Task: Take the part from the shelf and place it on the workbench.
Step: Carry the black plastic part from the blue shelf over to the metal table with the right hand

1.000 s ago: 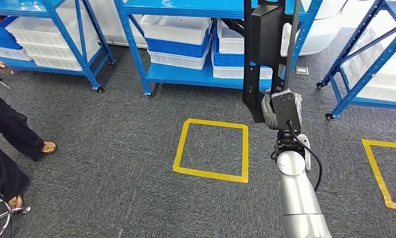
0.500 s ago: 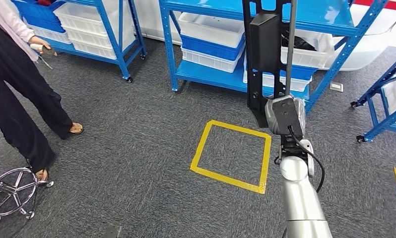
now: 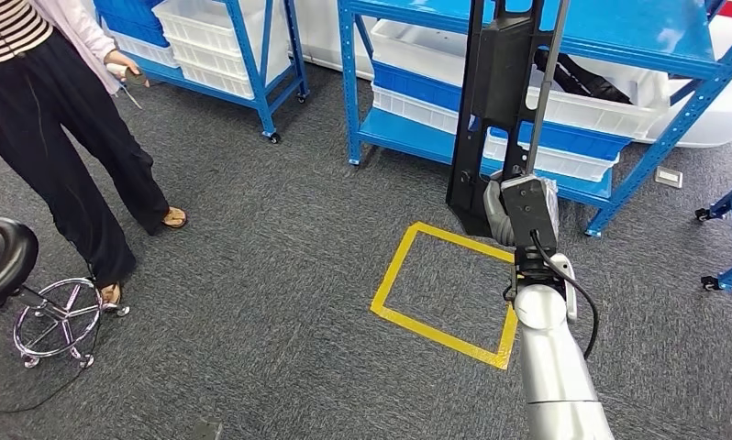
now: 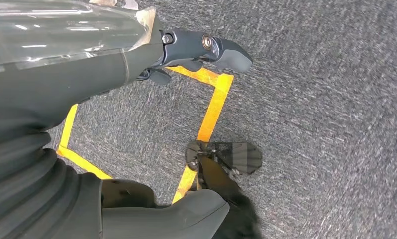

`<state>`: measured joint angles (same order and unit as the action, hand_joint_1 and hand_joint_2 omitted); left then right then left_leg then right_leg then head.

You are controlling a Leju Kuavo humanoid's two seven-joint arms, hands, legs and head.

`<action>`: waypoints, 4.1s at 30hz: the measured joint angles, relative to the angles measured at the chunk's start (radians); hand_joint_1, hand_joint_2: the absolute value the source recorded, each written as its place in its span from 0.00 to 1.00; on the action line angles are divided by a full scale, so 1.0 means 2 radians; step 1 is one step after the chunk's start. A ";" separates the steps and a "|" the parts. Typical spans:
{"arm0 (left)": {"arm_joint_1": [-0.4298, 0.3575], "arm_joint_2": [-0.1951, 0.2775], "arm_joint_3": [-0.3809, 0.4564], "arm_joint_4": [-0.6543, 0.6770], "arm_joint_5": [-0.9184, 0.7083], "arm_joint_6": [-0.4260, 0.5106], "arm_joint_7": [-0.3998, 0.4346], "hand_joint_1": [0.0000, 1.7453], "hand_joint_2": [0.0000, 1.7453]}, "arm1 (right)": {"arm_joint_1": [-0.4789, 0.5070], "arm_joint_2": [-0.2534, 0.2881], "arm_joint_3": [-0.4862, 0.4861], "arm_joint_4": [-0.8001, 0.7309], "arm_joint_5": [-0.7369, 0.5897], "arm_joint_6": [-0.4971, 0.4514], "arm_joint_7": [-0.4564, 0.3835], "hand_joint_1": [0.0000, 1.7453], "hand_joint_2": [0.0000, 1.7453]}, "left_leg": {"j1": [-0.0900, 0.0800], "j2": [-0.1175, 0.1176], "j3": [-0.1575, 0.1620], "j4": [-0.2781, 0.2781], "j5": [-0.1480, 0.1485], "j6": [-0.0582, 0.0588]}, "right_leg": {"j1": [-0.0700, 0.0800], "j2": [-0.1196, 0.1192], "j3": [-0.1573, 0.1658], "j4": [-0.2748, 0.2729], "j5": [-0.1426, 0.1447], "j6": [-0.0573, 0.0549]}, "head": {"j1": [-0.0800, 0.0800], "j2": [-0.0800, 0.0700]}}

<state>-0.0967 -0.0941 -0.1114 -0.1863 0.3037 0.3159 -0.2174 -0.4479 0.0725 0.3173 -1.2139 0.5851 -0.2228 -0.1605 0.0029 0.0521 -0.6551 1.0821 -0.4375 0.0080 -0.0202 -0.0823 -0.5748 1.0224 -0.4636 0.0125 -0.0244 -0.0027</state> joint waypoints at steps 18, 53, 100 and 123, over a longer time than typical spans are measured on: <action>0.003 0.000 0.009 0.000 0.005 0.001 -0.004 0.00 1.00 | -0.015 0.001 0.001 0.014 -0.020 0.001 -0.016 1.00 1.00 | -0.006 -0.091 0.010 -0.034 0.017 0.015 | 0.003 0.069 -0.005 -0.002 0.003 0.012 | 0.007 0.000; 0.002 0.002 0.009 0.000 -0.020 -0.001 0.005 0.00 1.00 | -0.096 0.011 0.008 -0.084 -0.022 0.032 0.027 1.00 1.00 | 0.001 -0.060 -0.020 0.010 -0.003 -0.002 | -0.004 0.046 0.000 -0.006 0.005 0.000 | 0.003 0.000; -0.005 0.003 0.015 0.000 -0.014 -0.001 0.012 0.00 1.00 | -0.257 0.092 0.064 0.020 0.054 0.064 0.122 1.00 1.00 | 0.004 -0.029 0.002 -0.029 0.018 0.014 | 0.004 0.026 -0.033 0.078 -0.048 0.010 | 0.008 0.000; 0.000 0.006 0.022 0.000 -0.019 -0.005 0.010 0.00 1.00 | -0.267 0.091 0.044 0.095 0.060 0.058 0.102 1.00 1.00 | 0.008 -0.002 -0.018 0.008 0.006 -0.012 | 0.006 -0.002 -0.005 -0.004 0.000 -0.003 | 0.006 0.000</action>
<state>-0.0961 -0.0821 -0.0683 -0.1860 0.2649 0.3052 -0.1968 -0.9825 0.2552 0.4045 -1.0236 0.7060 -0.1062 0.0440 0.0198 0.0487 -0.6908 1.0985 -0.4253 -0.0150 -0.0078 -0.0863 -0.5853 1.0147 -0.4638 0.0063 -0.0115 -0.0027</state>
